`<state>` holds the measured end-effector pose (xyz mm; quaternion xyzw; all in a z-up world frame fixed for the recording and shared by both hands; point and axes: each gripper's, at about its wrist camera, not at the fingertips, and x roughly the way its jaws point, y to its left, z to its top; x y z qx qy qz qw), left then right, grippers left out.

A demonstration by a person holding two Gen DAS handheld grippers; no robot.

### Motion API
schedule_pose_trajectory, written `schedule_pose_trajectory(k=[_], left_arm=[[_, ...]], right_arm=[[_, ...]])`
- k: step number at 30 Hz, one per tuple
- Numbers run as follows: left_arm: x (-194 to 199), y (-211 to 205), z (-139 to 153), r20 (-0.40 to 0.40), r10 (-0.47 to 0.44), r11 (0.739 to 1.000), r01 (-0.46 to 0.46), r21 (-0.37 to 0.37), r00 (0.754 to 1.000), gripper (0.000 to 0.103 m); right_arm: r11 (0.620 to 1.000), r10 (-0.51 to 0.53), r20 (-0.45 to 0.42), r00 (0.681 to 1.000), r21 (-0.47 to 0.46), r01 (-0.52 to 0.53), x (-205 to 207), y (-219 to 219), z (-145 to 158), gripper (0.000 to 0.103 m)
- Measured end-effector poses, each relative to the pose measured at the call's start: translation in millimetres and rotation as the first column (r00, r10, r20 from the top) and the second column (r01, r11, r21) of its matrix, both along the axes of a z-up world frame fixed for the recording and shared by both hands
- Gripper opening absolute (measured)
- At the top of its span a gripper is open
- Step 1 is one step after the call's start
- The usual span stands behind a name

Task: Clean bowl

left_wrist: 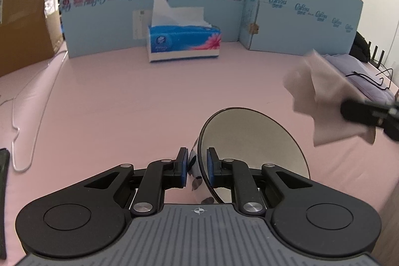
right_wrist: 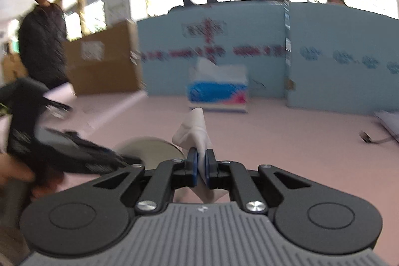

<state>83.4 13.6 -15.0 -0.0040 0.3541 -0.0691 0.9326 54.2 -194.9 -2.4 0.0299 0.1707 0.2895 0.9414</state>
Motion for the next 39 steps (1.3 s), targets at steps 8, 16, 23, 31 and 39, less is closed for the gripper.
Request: schedule_pose_trajectory(k=[8,16,23,31,39], left_arm=[[-7,-6,1,0.027,-0.017,0.999,0.016,0.034,0.999,0.021],[-7,-9,5,0.048,-0.046,0.998,0.044,0.037,0.998,0.019],[-4,-10,8,0.08,-0.051,0.998,0.047,0.05,0.996,0.017],[-5,-18,9,0.091,-0.094,0.989,0.083,0.119,0.991,0.015],[-15,-20,12,0.108,-0.123,0.985,0.108,0.133,0.987,0.015]], right_arm=[[0.993,0.086,-0.054,0.995,-0.082,-0.09,12,36,-16,0.007],[0.973,0.071,-0.123,0.99,-0.211,-0.096,22,52,-41,0.007],[0.965,0.075,-0.147,0.986,-0.24,-0.109,20,54,-51,0.007],[0.968,0.077,-0.153,0.985,-0.225,-0.11,17,53,-51,0.007],[0.962,0.1,-0.172,0.98,-0.235,-0.14,22,52,-49,0.007]])
